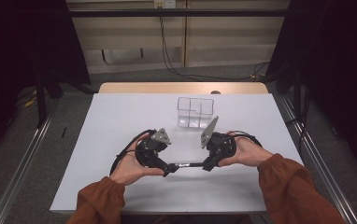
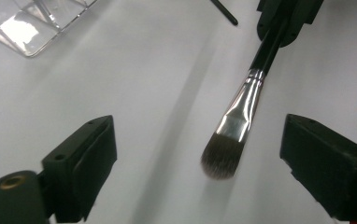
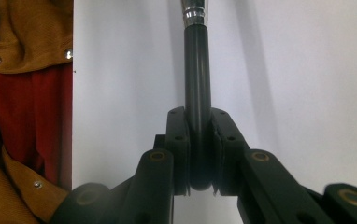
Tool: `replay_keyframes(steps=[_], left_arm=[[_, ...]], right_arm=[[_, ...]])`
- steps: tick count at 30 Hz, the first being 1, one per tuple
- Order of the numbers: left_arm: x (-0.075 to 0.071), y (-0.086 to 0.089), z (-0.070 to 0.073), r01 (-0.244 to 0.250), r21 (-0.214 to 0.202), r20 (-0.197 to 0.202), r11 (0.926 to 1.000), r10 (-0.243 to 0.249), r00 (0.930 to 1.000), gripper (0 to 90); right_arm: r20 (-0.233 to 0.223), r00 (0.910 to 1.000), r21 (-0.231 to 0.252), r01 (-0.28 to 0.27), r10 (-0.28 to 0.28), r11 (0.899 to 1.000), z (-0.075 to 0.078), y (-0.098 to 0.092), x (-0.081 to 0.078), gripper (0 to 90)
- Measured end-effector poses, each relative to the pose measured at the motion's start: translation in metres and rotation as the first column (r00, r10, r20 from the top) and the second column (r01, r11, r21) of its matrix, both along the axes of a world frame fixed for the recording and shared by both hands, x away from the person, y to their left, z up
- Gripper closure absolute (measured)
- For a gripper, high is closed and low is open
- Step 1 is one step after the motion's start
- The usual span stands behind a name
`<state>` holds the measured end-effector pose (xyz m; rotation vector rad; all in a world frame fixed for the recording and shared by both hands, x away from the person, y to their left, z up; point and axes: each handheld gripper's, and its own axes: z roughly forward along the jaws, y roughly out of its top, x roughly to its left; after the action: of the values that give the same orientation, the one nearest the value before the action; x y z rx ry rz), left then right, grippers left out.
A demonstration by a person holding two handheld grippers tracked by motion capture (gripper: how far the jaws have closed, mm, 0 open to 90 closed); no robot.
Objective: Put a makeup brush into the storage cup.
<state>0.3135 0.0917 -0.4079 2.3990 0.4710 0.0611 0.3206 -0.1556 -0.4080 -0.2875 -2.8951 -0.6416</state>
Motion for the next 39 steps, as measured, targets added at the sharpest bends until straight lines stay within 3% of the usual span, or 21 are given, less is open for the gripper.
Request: replay_keyframes(steps=[3, 5, 6, 9, 18, 21, 28, 30, 32, 39], left_arm=[[-0.001, 0.006, -0.001, -0.005, 0.003, 0.013, 1.0000, 0.005, 0.9999, 7.4], [-0.002, 0.009, -0.002, -0.035, -0.021, -0.001, 0.9991, 0.035, 0.9994, 5.7], [-0.002, 0.012, -0.002, -0.025, -0.011, 0.009, 0.9996, 0.025, 0.9996, 5.0], [-0.004, 0.019, -0.004, -0.044, -0.037, 0.003, 0.9984, 0.044, 0.9990, 4.3], [-0.013, 0.035, -0.010, -0.104, -0.070, 0.033, 0.9921, 0.106, 0.9938, 4.3], [-0.017, 0.037, -0.010, -0.152, -0.073, 0.048, 0.9857, 0.156, 0.9866, 3.3], [-0.024, 0.043, -0.010, -0.169, -0.103, 0.083, 0.9802, 0.178, 0.9806, 3.3], [-0.025, 0.045, -0.011, -0.176, -0.098, 0.079, 0.9795, 0.184, 0.9797, 3.3], [-0.026, 0.048, -0.014, -0.164, -0.116, 0.041, 0.9796, 0.170, 0.9847, 3.6], [-0.025, 0.056, -0.018, -0.204, -0.137, 0.056, 0.9695, 0.213, 0.9754, 3.4]], right_arm=[[0.003, 1.0000, 0.004, 0.008, -0.008, 1.000, -0.001, -0.003, -0.001, 79.8], [0.006, 0.9999, 0.009, 0.012, -0.012, 1.000, -0.002, -0.006, -0.003, 79.7], [0.005, 0.9999, 0.012, 0.016, -0.016, 1.000, -0.002, -0.007, -0.003, 79.7], [0.003, 0.9996, 0.016, 0.028, -0.028, 0.999, -0.004, -0.011, -0.007, 79.7], [-0.001, 0.9968, 0.065, 0.080, -0.080, 0.995, -0.009, -0.028, -0.011, 79.7], [-0.002, 0.9947, 0.080, 0.102, -0.103, 0.992, -0.013, -0.034, -0.013, 79.7], [-0.003, 0.9868, 0.089, 0.161, -0.162, 0.983, -0.015, -0.045, -0.020, 79.6], [0.002, 0.9864, 0.092, 0.163, -0.164, 0.982, -0.016, -0.047, -0.021, 79.6], [0.006, 0.9836, 0.103, 0.179, -0.180, 0.978, -0.017, -0.048, -0.021, 79.6], [0.025, 0.9773, 0.182, 0.202, -0.210, 0.962, -0.028, -0.039, -0.022, 79.7]])
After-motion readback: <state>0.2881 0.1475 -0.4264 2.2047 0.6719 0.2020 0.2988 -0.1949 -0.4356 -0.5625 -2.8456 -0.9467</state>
